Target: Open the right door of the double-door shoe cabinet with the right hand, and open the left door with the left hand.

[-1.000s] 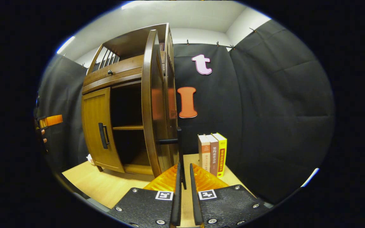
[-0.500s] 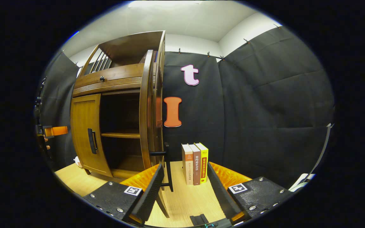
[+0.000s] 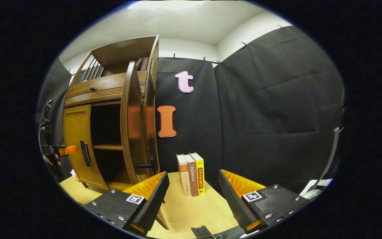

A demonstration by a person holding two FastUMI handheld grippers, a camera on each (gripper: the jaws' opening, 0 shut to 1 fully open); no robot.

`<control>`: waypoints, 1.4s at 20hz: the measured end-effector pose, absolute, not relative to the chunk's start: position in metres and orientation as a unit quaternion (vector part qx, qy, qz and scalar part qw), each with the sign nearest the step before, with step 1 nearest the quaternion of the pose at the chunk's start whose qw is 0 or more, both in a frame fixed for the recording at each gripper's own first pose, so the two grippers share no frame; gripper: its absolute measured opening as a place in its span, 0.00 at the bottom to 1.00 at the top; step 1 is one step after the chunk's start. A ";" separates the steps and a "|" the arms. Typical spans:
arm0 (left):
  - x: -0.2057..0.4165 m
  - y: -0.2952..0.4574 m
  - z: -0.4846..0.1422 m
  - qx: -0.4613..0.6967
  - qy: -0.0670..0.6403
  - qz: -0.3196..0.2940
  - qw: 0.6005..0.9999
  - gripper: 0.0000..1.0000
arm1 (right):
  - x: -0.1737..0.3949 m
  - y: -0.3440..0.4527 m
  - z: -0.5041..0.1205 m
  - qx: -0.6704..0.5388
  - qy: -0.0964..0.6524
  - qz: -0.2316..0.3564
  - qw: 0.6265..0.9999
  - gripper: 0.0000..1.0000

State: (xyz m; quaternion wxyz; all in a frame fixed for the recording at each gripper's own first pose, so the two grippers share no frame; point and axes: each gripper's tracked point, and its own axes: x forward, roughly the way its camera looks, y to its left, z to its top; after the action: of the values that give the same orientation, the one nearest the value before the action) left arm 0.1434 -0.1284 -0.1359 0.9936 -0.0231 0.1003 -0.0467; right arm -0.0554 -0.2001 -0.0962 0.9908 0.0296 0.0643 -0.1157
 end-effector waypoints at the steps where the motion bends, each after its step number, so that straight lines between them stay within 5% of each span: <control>1: 0.151 -0.130 -0.142 -0.024 0.107 -0.047 0.993 0.94 | -0.055 -0.204 -0.097 0.030 0.064 -0.120 0.990 0.92; 9: 0.187 -0.129 -0.181 -0.028 0.142 -0.033 0.989 0.96 | -0.055 -0.211 -0.104 0.032 0.064 -0.127 0.989 0.92; 14: 0.197 -0.128 -0.180 -0.010 0.126 -0.029 0.992 0.77 | -0.053 -0.209 -0.104 0.042 0.061 -0.126 0.989 0.92; 16: 0.202 -0.125 -0.180 -0.008 0.122 -0.025 0.992 0.84 | -0.053 -0.208 -0.103 0.047 0.058 -0.125 0.989 0.92; 17: 0.201 -0.126 -0.182 -0.009 0.125 -0.028 0.992 0.74 | -0.052 -0.208 -0.103 0.048 0.058 -0.126 0.989 0.92; 18: 0.202 -0.125 -0.185 -0.011 0.128 -0.024 0.991 0.74 | -0.053 -0.208 -0.103 0.047 0.059 -0.127 0.989 0.92; 21: 0.204 -0.124 -0.191 -0.022 0.136 -0.024 0.990 0.44 | -0.054 -0.208 -0.101 0.042 0.058 -0.126 0.989 0.92; 28: 0.204 -0.127 -0.192 0.006 0.136 -0.041 0.990 0.40 | -0.058 -0.204 -0.099 0.038 0.058 -0.122 0.990 0.92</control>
State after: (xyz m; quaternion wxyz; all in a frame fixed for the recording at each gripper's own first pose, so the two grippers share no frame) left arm 0.2038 -0.1265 -0.1923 0.9898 0.0060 0.1363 -0.0406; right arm -0.0578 -0.2038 -0.0987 0.9901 0.0379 0.0579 -0.1218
